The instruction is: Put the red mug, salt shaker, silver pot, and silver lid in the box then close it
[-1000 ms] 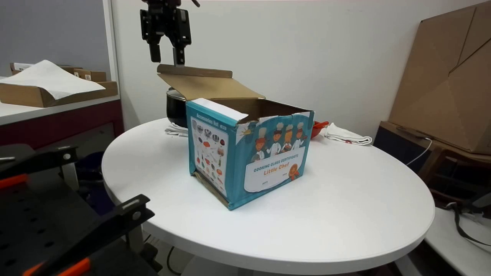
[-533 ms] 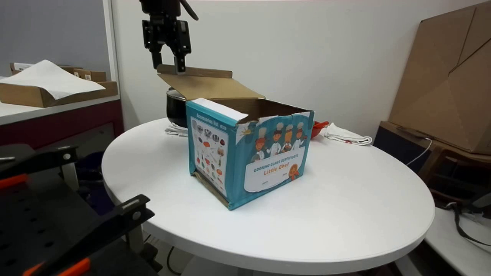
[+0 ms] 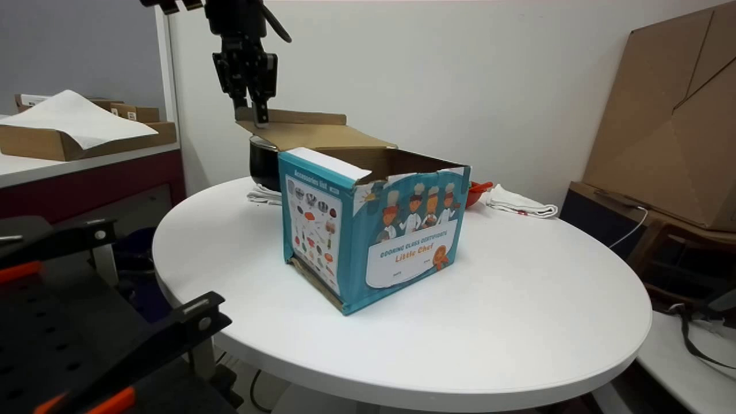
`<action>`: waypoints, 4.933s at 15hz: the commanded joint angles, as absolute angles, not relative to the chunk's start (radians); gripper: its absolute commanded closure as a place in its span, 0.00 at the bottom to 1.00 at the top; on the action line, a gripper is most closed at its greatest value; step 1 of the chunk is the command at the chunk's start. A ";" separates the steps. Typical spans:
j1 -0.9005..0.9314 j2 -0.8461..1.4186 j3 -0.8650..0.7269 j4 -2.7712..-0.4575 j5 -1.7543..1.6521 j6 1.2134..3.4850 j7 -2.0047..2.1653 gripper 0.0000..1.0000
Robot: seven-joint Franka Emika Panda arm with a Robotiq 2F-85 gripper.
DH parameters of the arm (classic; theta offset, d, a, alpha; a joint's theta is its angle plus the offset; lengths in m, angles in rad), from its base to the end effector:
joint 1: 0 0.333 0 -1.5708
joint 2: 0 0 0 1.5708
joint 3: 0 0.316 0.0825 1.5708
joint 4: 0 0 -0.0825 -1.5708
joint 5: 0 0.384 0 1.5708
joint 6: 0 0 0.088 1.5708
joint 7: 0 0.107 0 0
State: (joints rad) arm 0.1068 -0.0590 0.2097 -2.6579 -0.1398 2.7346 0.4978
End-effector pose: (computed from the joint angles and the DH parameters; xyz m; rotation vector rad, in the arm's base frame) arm 0.4110 0.1393 0.2722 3.1142 -0.0874 0.2381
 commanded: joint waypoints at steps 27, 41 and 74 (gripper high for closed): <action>-0.055 -0.438 -0.272 -2.749 0.182 2.421 -0.196 0.99; -0.250 -0.093 -0.270 -2.739 -0.055 2.549 -0.132 0.99; -0.141 -0.536 -0.173 -2.699 -0.093 2.250 -0.234 0.00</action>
